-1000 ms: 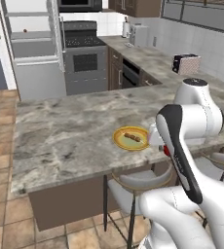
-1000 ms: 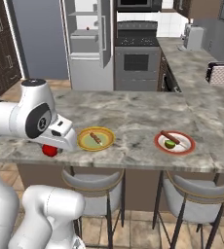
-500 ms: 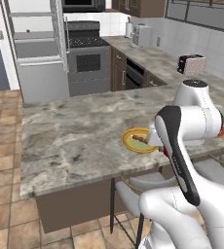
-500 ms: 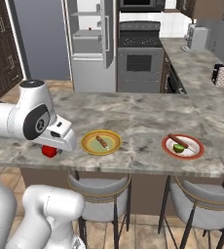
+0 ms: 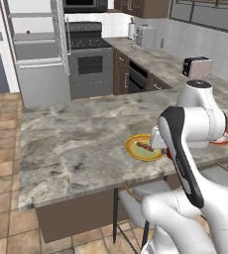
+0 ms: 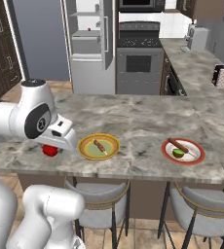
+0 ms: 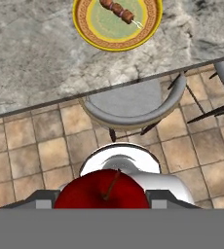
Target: Pick up the apple and kiwi from the fridge and place one fruit on each plate on the dining counter.
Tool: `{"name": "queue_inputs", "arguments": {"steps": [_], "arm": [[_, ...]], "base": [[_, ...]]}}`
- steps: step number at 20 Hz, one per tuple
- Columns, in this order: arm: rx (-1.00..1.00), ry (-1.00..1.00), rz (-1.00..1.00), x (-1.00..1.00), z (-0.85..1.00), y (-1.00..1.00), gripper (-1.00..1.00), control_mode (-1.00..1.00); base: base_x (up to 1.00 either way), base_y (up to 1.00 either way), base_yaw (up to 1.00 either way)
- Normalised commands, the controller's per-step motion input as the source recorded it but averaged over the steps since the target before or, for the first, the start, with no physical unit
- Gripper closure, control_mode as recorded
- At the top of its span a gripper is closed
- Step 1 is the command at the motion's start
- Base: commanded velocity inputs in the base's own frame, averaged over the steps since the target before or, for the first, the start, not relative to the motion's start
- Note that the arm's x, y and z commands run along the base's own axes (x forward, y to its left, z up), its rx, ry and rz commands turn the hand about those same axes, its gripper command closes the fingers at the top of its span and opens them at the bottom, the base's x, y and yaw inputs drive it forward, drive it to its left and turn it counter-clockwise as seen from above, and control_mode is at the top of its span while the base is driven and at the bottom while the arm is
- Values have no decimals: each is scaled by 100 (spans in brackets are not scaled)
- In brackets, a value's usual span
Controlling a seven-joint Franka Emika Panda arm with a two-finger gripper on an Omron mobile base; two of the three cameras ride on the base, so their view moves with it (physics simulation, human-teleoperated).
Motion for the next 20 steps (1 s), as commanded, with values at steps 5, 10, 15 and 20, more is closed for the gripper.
{"name": "queue_inputs", "arguments": {"steps": [5,10,15,20], "arm": [[0,3,0,62,0,0,100,-100],[0,3,-9,87,-14,0,100,-100],[0,2,-43,85,-50,-1,100,-100],[1,-1,-23,69,-51,-4,100,-100]], "base": [[0,0,0],[0,0,0],[0,0,0],[0,0,0]]}}
